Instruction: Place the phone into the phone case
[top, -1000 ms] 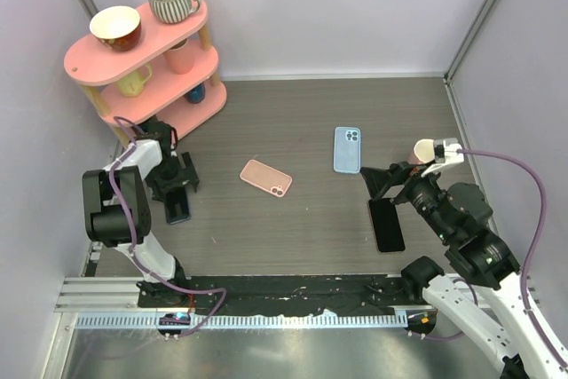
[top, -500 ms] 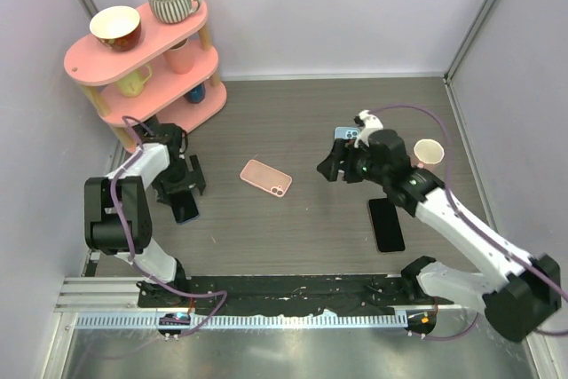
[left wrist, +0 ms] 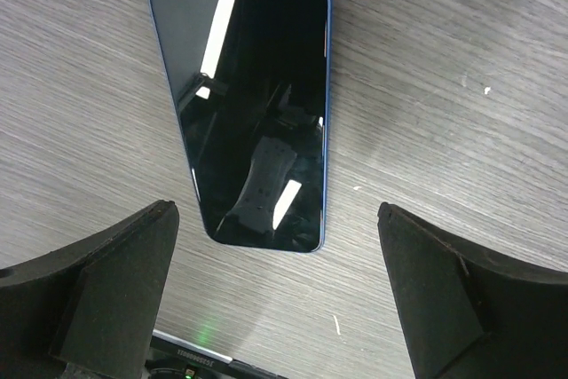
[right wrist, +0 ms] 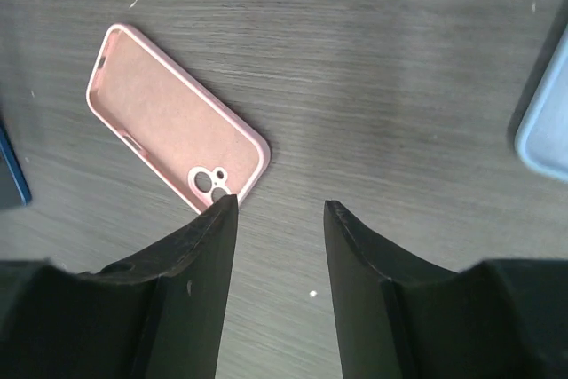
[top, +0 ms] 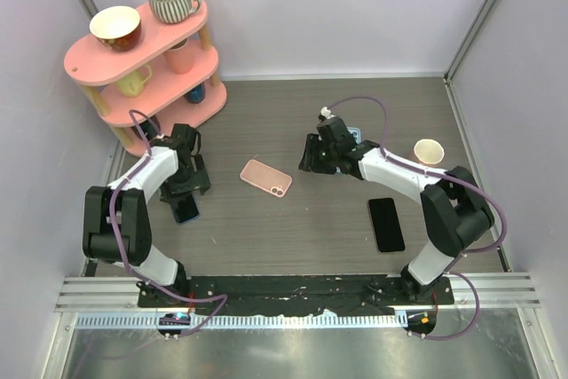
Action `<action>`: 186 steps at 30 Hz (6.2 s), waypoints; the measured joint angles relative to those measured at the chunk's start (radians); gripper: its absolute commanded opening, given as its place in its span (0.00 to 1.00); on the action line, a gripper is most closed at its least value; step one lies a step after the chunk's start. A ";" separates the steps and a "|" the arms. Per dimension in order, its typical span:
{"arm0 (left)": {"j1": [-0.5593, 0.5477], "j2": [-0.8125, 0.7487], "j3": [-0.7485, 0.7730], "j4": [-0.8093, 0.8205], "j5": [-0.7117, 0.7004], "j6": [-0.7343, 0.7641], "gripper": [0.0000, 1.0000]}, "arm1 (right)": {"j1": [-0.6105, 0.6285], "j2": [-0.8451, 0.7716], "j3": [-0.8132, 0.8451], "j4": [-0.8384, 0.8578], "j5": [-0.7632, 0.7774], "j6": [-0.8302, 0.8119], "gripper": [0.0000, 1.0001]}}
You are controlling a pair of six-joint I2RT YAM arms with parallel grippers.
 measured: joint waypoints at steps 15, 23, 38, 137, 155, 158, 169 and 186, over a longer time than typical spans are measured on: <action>0.209 -0.118 -0.061 0.076 0.288 -0.015 1.00 | 0.223 0.161 0.092 -0.124 0.365 0.579 0.53; 0.262 -0.150 -0.083 0.082 0.290 -0.011 1.00 | 0.231 0.182 0.089 -0.125 0.410 0.629 0.52; 0.262 -0.096 -0.083 0.082 0.235 -0.034 1.00 | 0.256 0.288 0.176 -0.117 0.420 0.413 0.15; -0.692 0.090 0.177 0.193 0.354 0.062 0.17 | 0.238 -1.004 -0.589 0.088 0.655 0.033 0.77; -0.739 0.093 0.061 0.312 0.347 0.014 0.17 | 0.238 -1.019 -0.590 0.069 0.669 0.034 0.77; -0.741 0.097 0.047 0.328 0.343 0.014 0.18 | 0.238 -1.019 -0.590 0.069 0.668 0.037 0.76; -0.742 0.112 0.028 0.341 0.278 0.006 0.45 | 0.238 -1.012 -0.599 0.070 0.661 0.049 0.76; -0.652 -0.032 0.075 0.296 0.270 -0.091 0.28 | 0.238 -0.841 -0.617 0.068 0.516 0.306 0.26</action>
